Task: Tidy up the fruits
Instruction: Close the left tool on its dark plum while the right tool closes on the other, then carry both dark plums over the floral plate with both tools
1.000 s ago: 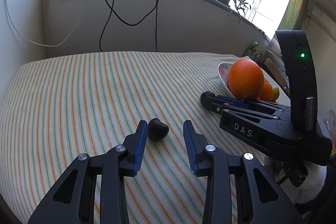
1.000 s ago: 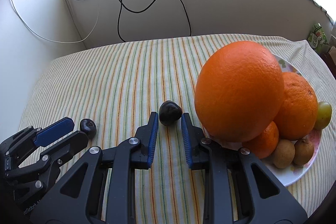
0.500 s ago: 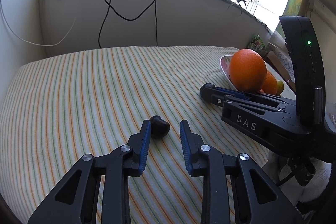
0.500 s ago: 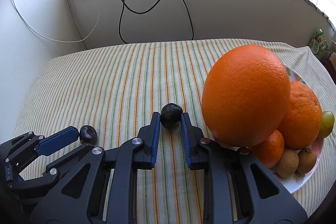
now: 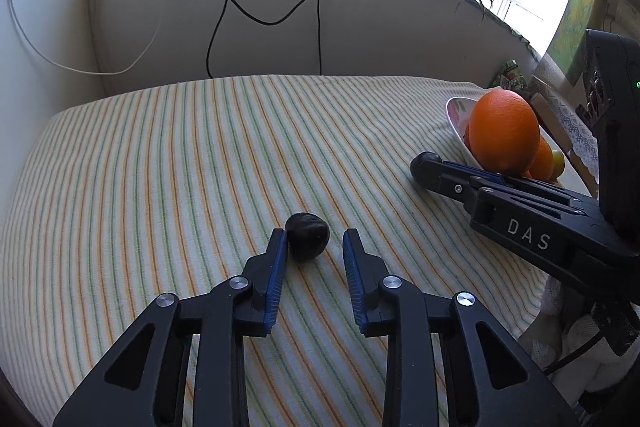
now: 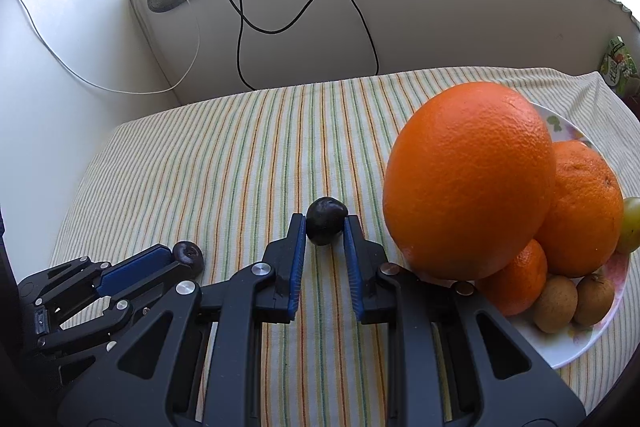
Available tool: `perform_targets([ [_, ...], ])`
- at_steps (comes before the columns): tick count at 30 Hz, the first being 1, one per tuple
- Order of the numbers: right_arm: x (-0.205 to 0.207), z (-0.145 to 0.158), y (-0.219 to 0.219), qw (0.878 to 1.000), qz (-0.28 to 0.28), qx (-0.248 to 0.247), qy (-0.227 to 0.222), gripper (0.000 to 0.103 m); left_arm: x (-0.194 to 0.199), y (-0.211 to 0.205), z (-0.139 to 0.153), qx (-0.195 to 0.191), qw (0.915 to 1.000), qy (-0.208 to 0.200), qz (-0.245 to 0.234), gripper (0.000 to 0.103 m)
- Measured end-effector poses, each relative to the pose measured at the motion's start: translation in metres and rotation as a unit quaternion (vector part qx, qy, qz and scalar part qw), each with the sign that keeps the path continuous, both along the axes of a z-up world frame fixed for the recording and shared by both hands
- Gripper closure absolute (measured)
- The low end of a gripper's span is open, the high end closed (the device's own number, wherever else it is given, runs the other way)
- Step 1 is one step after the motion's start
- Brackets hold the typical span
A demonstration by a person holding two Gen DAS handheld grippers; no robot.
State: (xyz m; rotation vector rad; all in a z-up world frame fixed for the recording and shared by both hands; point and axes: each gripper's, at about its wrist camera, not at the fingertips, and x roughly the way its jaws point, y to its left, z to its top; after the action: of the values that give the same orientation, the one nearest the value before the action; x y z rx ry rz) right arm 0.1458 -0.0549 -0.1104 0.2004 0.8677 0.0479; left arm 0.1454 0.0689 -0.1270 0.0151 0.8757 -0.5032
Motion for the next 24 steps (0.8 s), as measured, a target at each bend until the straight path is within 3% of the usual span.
perform_targets([
  [6,-0.005,0.003,-0.001,1.000,0.014,0.013,-0.005,0.083,0.002,-0.005,-0.002,0.014,0.9999,0.003,-0.005,0.075],
  [9,-0.008,0.004,-0.001,1.000,0.024,0.017,-0.007,0.083,0.005,-0.002,-0.001,0.012,0.9999,0.005,0.005,0.083],
  [15,-0.016,0.009,-0.004,0.999,0.041,0.032,-0.010,0.083,0.002,-0.007,0.002,0.031,0.9994,-0.007,0.011,0.083],
  [24,-0.033,0.026,-0.020,0.996,0.065,0.065,-0.021,0.083,-0.014,-0.011,0.021,0.026,0.9990,-0.022,0.027,0.083],
])
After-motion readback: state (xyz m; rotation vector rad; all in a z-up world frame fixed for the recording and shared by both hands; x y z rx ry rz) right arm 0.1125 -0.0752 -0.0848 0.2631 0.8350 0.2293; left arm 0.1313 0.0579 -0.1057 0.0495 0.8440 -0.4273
